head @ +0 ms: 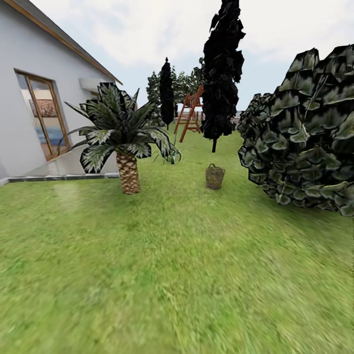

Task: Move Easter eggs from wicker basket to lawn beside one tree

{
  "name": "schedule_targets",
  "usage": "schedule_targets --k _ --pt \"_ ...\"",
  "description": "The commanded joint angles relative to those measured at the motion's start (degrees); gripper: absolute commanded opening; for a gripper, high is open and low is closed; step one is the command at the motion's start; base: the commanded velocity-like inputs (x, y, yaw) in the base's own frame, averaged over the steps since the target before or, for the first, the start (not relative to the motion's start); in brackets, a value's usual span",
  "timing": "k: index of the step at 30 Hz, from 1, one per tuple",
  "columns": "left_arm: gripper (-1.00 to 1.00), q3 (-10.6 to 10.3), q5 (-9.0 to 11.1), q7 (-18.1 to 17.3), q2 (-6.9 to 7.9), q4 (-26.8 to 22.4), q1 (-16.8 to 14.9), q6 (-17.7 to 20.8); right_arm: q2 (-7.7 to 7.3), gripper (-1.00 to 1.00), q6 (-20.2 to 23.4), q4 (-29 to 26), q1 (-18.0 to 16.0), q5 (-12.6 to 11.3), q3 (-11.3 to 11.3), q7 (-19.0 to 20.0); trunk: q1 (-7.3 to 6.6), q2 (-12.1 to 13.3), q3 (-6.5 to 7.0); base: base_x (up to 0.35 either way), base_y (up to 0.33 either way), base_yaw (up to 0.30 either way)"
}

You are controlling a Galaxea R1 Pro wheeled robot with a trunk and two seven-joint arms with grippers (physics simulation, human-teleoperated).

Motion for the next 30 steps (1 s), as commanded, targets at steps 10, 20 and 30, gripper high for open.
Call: schedule_targets --k 10,20,30 --pt "1.00 -0.1 0.0 0.1 0.00 0.0 0.0 -0.2 -0.01 1.00 -0.1 0.0 0.0 0.0 0.3 0.0 0.02 0.0 -0.02 0.225 0.067 -0.017" --pt "1.00 -0.1 -0.1 0.1 -0.01 0.0 0.0 -0.2 -0.01 1.00 0.0 0.0 0.0 0.0 0.3 0.0 0.02 0.0 -0.01 0.225 0.119 -0.001" --pt "1.00 -0.1 -0.1 0.1 -0.01 0.0 0.0 -0.2 -0.01 1.00 0.0 0.0 0.0 0.0 0.3 0.0 0.02 0.0 -0.01 0.256 0.142 -0.002"
